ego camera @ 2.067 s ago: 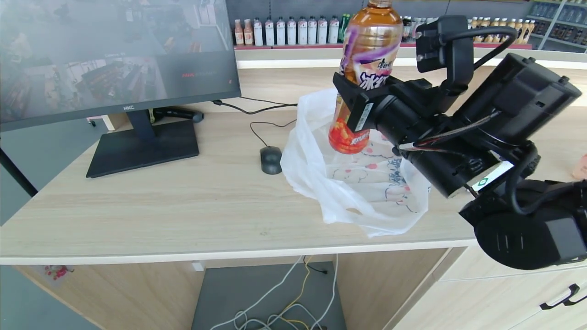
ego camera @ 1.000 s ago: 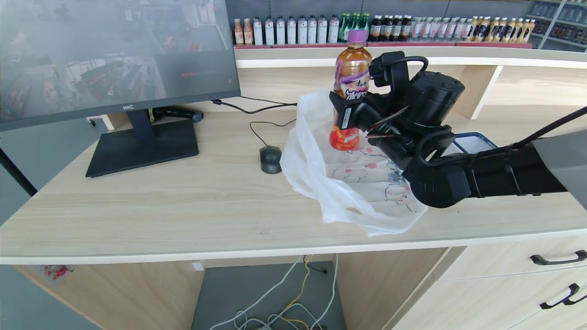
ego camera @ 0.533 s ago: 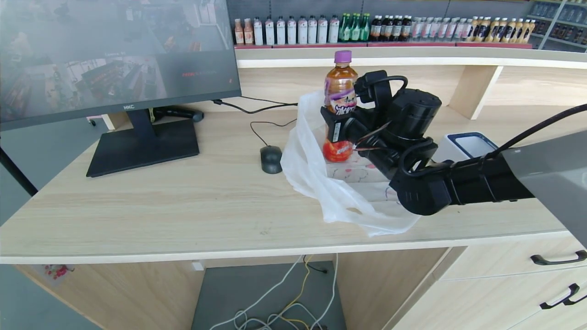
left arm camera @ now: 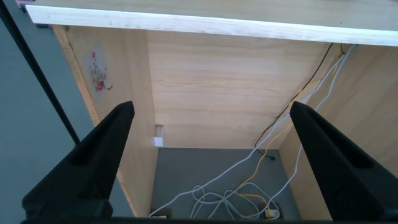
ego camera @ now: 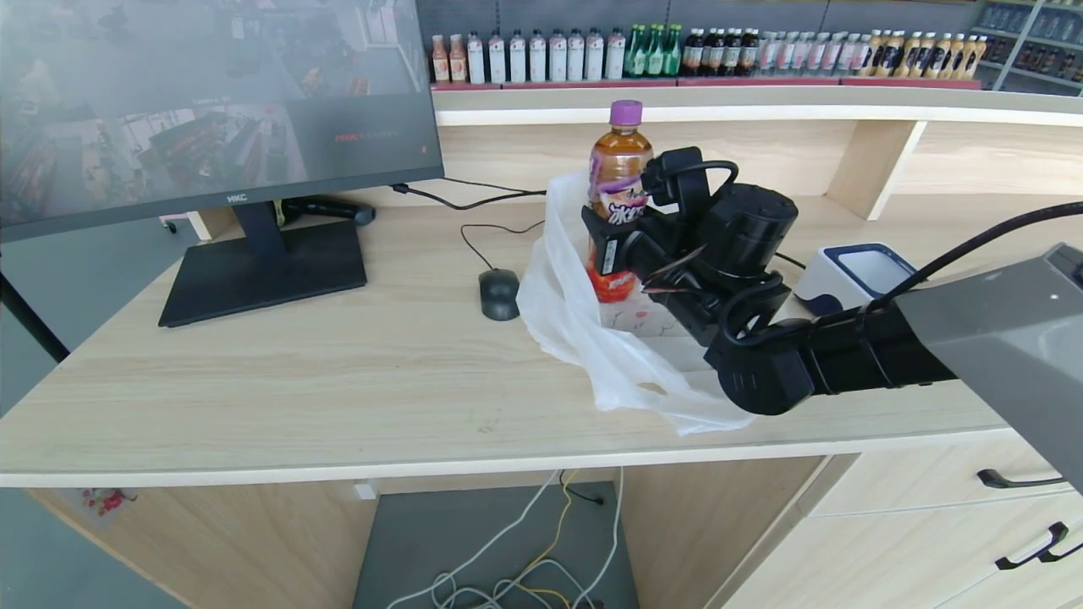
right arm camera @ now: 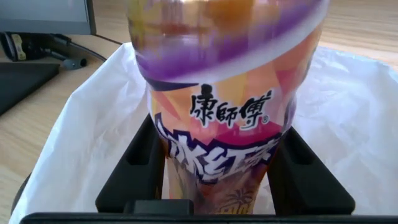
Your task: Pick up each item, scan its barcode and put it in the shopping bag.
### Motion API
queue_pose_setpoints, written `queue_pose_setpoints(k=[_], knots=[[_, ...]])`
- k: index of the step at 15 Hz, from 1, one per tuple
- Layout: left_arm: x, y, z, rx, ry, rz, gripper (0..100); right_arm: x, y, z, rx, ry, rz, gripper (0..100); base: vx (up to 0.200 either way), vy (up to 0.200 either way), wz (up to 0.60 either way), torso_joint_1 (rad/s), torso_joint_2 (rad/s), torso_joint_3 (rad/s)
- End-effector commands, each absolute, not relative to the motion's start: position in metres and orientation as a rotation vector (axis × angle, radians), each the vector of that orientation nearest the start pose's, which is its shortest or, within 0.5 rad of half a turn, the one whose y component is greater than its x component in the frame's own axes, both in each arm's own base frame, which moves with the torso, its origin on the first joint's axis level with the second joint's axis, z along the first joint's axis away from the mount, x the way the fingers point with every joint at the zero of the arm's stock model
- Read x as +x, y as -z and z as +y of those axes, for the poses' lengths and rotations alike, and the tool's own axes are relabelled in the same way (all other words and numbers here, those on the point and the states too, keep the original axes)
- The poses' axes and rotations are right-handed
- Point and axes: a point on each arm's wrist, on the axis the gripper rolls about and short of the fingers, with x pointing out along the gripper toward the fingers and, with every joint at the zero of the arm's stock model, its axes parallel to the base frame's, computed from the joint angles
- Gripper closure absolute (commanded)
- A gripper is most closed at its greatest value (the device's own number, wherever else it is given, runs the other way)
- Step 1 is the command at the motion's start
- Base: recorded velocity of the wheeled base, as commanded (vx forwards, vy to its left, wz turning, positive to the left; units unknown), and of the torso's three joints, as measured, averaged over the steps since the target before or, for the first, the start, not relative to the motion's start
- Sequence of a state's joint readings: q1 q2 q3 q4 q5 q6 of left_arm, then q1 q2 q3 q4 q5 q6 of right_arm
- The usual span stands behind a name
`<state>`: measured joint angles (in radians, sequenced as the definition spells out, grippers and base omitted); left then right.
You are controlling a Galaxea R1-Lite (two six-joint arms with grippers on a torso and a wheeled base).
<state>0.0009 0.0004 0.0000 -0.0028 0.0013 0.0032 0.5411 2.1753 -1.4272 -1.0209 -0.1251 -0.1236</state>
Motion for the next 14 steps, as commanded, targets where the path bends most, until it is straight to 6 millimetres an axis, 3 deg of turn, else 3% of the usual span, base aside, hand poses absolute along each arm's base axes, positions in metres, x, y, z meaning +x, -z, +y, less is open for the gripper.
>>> queue_pose_setpoints(k=[1, 12, 13, 14], knots=[[-0.0228, -0.0758, 0.0, 0.003, -0.003, -0.003, 0, 0.3847, -0.204, 0.2297, -0.038, -0.401, -0.266, 100, 0.0, 0.0, 0.0, 0.0, 0.0, 0.0], [-0.0228, -0.0758, 0.0, 0.003, -0.002, -0.003, 0, 0.3805, -0.1958, 0.2286, -0.046, -0.402, -0.25, 100, 0.0, 0.0, 0.0, 0.0, 0.0, 0.0], [-0.0228, -0.0758, 0.0, 0.003, -0.003, -0.003, 0, 0.3796, -0.195, 0.2281, -0.046, -0.402, -0.246, 0, 0.0, 0.0, 0.0, 0.0, 0.0, 0.0], [-0.0228, -0.0758, 0.0, 0.003, -0.003, -0.003, 0, 0.3794, -0.1964, 0.2279, -0.042, -0.4, -0.251, 0, 0.0, 0.0, 0.0, 0.0, 0.0, 0.0]])
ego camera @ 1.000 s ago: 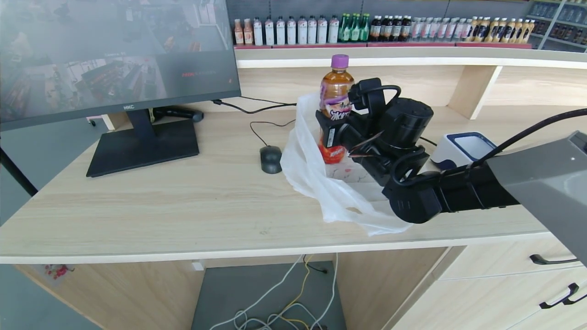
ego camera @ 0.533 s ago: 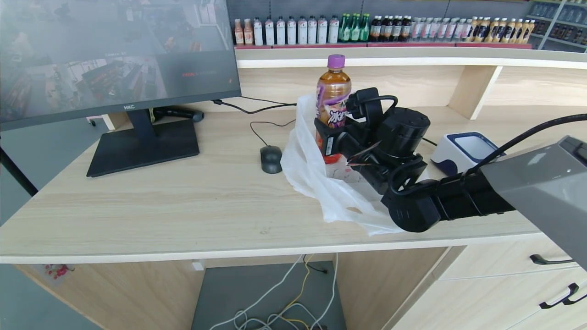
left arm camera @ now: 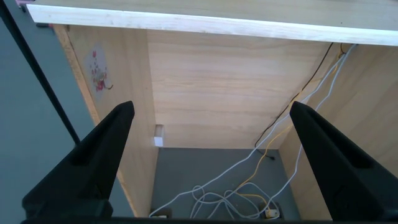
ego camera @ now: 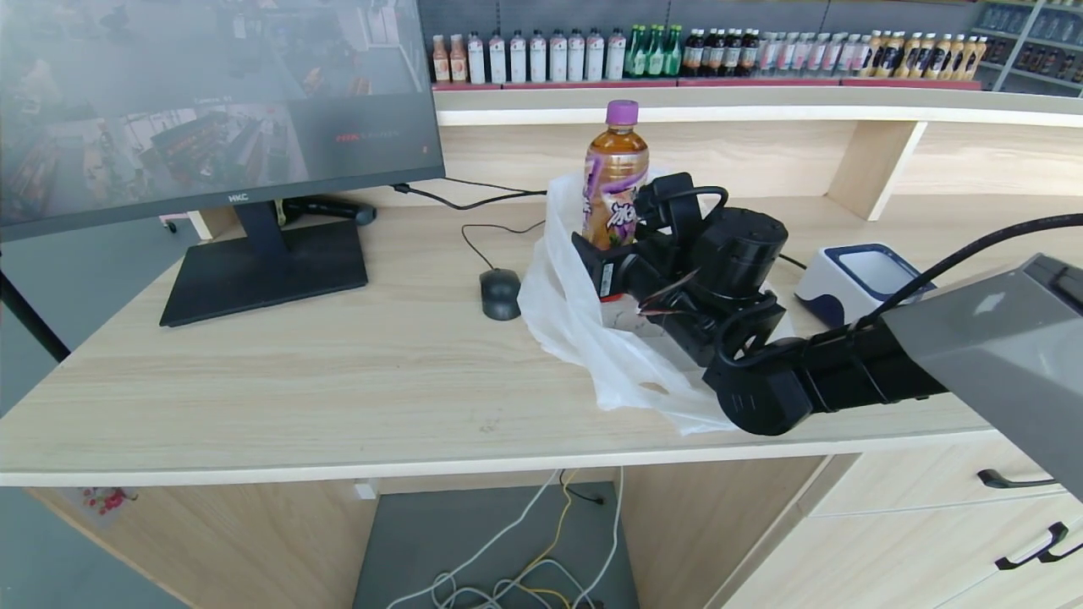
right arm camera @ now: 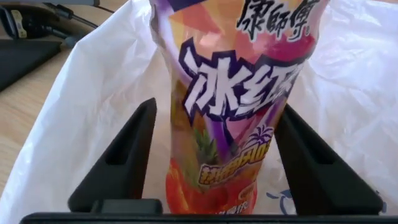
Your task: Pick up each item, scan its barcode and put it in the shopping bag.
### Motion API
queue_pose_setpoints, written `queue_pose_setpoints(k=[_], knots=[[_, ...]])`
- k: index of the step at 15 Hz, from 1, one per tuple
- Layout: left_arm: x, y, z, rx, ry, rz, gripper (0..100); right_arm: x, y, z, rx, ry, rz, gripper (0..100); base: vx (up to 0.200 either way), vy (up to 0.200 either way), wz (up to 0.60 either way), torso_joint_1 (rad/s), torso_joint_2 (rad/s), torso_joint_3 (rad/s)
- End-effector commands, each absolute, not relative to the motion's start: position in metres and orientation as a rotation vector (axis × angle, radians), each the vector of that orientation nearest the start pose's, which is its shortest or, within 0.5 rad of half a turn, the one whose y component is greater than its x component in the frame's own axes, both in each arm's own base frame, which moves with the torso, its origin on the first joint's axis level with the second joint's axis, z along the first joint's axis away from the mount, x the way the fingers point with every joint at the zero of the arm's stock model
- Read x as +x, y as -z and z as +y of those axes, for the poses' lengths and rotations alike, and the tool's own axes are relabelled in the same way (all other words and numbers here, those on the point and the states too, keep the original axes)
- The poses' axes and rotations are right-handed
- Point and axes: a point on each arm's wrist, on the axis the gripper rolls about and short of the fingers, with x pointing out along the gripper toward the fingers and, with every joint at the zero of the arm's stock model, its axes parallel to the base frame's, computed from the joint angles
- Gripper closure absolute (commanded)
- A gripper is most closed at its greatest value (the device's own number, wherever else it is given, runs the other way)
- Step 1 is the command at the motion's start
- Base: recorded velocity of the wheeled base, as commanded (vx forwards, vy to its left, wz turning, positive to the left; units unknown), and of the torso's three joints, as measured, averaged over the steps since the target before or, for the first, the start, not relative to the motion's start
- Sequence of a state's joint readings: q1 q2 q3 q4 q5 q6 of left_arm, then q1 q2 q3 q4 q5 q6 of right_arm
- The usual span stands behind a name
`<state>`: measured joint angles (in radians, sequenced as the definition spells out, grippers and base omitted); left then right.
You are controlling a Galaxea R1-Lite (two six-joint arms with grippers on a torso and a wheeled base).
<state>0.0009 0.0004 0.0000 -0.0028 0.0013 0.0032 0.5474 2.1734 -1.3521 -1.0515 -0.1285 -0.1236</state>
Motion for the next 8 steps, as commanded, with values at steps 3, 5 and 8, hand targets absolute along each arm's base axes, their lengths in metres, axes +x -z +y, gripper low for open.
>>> queue_pose_setpoints(k=[3, 5, 8], knots=[[-0.023, -0.076, 0.0, 0.003, -0.003, -0.003, 0, 0.379, -0.198, 0.226, -0.036, -0.395, -0.273, 0, 0.0, 0.0, 0.0, 0.0, 0.0, 0.0], [-0.023, -0.076, 0.0, 0.003, -0.002, -0.003, 0, 0.378, -0.201, 0.226, -0.03, -0.395, -0.289, 0, 0.0, 0.0, 0.0, 0.0, 0.0, 0.0], [-0.023, -0.076, 0.0, 0.003, -0.003, -0.003, 0, 0.375, -0.209, 0.224, -0.023, -0.384, -0.309, 0, 0.0, 0.0, 0.0, 0.0, 0.0, 0.0]])
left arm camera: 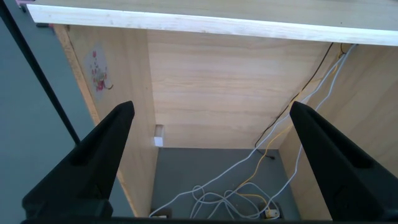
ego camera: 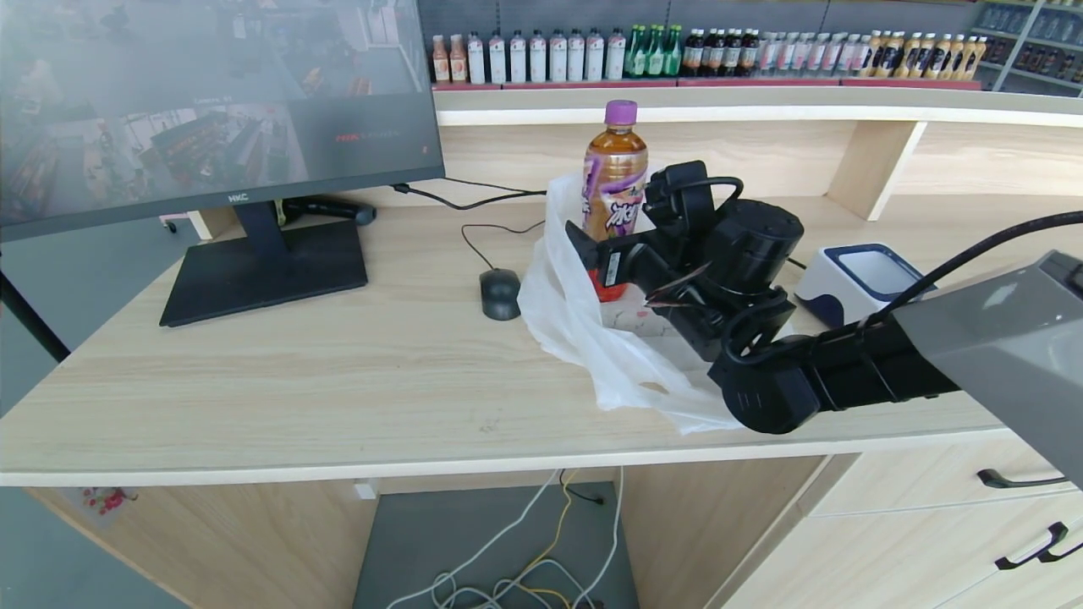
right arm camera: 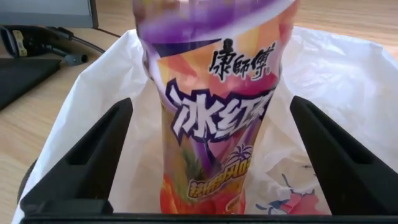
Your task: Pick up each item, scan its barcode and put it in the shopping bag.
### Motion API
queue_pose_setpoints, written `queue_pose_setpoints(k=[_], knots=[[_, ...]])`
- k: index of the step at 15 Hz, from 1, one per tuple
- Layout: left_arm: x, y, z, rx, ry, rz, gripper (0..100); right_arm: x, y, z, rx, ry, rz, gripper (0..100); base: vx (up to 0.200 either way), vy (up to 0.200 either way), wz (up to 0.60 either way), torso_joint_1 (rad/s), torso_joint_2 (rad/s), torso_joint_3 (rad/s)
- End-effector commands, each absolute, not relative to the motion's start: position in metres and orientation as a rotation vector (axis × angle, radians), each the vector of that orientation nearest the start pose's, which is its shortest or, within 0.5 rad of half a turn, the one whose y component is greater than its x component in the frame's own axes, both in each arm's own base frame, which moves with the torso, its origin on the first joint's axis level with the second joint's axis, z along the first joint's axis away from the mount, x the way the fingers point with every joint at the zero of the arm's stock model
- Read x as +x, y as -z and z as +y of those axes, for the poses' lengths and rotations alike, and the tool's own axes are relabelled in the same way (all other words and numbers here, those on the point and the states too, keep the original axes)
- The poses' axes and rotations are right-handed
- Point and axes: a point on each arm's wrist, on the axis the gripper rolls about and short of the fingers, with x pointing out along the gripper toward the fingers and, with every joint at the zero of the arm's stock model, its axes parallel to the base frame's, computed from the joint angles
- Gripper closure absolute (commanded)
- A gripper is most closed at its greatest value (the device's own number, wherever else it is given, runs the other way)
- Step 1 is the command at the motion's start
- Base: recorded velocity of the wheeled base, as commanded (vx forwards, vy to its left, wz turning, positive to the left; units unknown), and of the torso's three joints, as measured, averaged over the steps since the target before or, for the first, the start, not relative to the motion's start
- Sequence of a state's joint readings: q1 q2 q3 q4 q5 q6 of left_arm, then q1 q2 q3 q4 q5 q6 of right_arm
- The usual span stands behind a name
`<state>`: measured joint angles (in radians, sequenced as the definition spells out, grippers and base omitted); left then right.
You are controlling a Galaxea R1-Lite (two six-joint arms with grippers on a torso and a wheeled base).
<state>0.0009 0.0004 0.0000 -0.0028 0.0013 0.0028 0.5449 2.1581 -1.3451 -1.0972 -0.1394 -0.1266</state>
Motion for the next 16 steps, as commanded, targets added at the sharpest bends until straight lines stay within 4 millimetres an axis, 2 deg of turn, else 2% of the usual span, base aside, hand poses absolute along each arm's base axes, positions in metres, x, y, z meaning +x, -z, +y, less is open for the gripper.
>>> queue_pose_setpoints(k=[1, 5, 9, 12, 16], knots=[[-0.023, -0.076, 0.0, 0.003, -0.003, -0.003, 0, 0.374, -0.211, 0.224, -0.023, -0.384, -0.313, 0, 0.0, 0.0, 0.0, 0.0, 0.0, 0.0], [-0.023, -0.076, 0.0, 0.003, -0.003, -0.003, 0, 0.356, -0.224, 0.216, -0.023, -0.389, -0.321, 0, 0.0, 0.0, 0.0, 0.0, 0.0, 0.0], [-0.023, -0.076, 0.0, 0.003, -0.003, -0.003, 0, 0.322, -0.234, 0.205, -0.022, -0.396, -0.329, 0, 0.0, 0.0, 0.0, 0.0, 0.0, 0.0], [-0.023, -0.076, 0.0, 0.003, -0.003, -0.003, 0, 0.289, -0.236, 0.191, 0.004, -0.367, -0.347, 0, 0.0, 0.0, 0.0, 0.0, 0.0, 0.0], [-0.023, -0.076, 0.0, 0.003, -0.002, -0.003, 0, 0.24, -0.227, 0.158, 0.018, -0.361, -0.372, 0, 0.0, 0.0, 0.0, 0.0, 0.0, 0.0]])
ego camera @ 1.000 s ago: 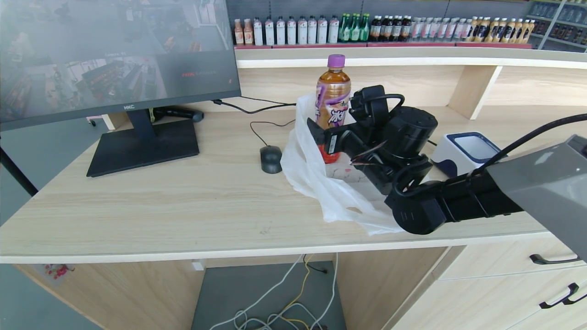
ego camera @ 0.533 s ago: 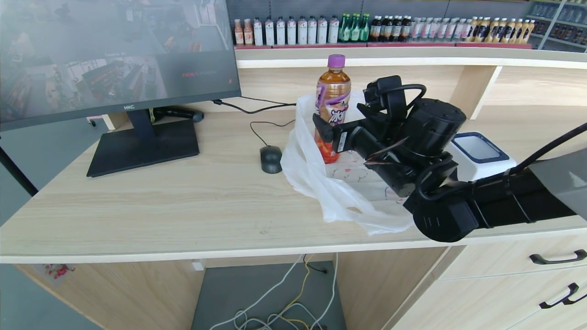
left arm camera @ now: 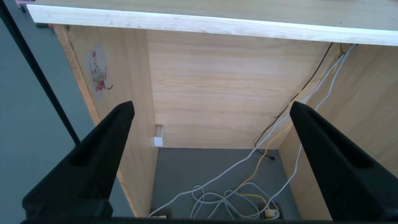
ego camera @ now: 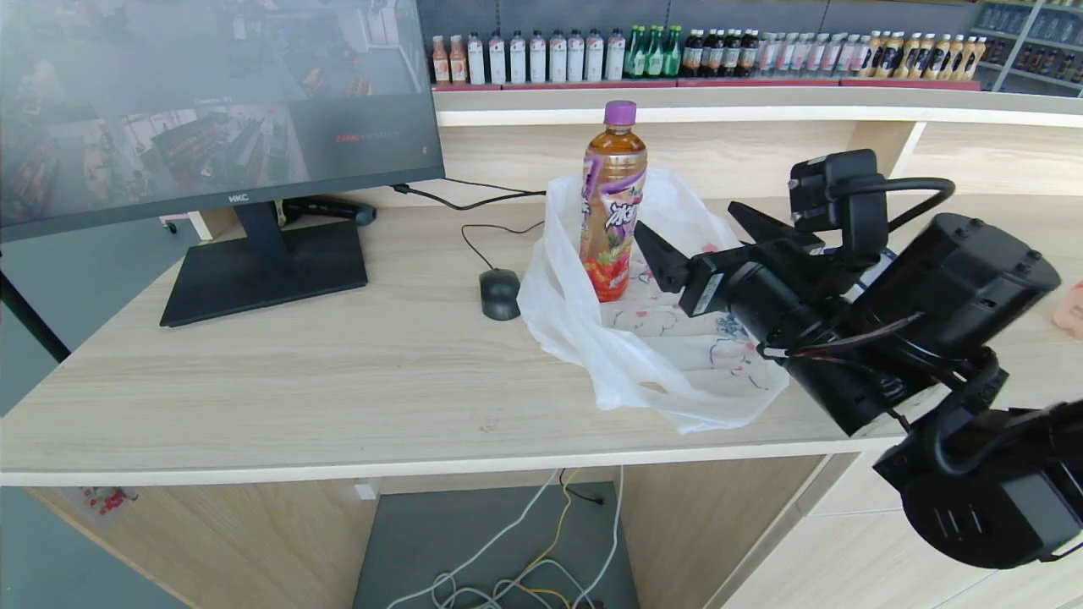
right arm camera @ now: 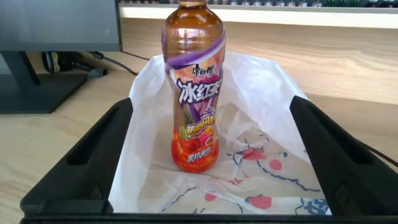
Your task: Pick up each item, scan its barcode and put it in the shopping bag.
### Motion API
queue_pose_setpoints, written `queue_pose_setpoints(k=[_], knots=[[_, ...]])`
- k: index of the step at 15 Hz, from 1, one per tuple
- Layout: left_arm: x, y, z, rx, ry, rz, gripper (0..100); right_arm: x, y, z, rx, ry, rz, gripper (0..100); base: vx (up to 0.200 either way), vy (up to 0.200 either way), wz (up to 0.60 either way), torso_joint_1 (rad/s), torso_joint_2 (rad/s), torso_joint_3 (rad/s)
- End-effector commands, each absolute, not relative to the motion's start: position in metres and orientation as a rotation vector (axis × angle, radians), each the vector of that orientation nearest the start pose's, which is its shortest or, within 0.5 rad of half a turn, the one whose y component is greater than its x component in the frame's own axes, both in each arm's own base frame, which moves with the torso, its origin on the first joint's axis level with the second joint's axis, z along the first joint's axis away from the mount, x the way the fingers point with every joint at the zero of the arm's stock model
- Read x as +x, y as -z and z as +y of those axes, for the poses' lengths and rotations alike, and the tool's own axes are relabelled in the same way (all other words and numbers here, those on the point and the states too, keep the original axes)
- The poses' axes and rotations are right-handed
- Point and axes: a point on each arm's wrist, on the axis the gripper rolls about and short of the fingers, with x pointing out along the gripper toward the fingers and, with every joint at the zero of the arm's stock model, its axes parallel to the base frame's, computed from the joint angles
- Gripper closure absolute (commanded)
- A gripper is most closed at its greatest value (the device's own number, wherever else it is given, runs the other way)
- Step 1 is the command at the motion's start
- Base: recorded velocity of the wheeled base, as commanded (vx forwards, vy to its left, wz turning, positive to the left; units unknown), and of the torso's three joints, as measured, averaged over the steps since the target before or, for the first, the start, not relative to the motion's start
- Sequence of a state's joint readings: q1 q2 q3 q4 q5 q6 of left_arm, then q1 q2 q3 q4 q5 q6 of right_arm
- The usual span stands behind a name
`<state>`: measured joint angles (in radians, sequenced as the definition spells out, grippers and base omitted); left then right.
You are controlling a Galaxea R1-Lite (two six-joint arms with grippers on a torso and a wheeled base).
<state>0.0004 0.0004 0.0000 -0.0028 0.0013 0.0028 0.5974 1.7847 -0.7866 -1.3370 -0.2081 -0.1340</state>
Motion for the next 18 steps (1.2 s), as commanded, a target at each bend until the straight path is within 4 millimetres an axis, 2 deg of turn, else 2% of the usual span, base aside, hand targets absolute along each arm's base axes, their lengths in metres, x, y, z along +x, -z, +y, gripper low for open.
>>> queue_pose_setpoints(k=[1, 4, 8, 11, 16, 18], knots=[[-0.023, -0.076, 0.0, 0.003, -0.003, -0.003, 0, 0.234, -0.222, 0.154, 0.024, -0.361, -0.387, 0, 0.0, 0.0, 0.0, 0.0, 0.0, 0.0], [-0.023, -0.076, 0.0, 0.005, -0.003, -0.003, 0, 0.219, -0.215, 0.144, 0.034, -0.361, -0.414, 0, 0.0, 0.0, 0.0, 0.0, 0.0, 0.0], [-0.023, -0.076, 0.0, 0.005, -0.002, -0.003, 0, 0.217, -0.215, 0.145, 0.051, -0.368, -0.412, 0, 0.0, 0.0, 0.0, 0.0, 0.0, 0.0], [-0.023, -0.076, 0.0, 0.003, -0.003, -0.003, 0, 0.215, -0.218, 0.143, 0.077, -0.37, -0.419, 0, -0.2, 0.0, 0.0, 0.009, 0.01, 0.002], [-0.023, -0.076, 0.0, 0.002, -0.002, -0.003, 0, 0.21, -0.218, 0.14, 0.08, -0.371, -0.422, 0, 0.0, 0.0, 0.0, 0.0, 0.0, 0.0], [-0.023, -0.076, 0.0, 0.003, -0.002, -0.003, 0, 0.209, -0.217, 0.139, 0.08, -0.371, -0.419, 0, 0.0, -0.2, 0.0, 0.015, 0.0, 0.002]])
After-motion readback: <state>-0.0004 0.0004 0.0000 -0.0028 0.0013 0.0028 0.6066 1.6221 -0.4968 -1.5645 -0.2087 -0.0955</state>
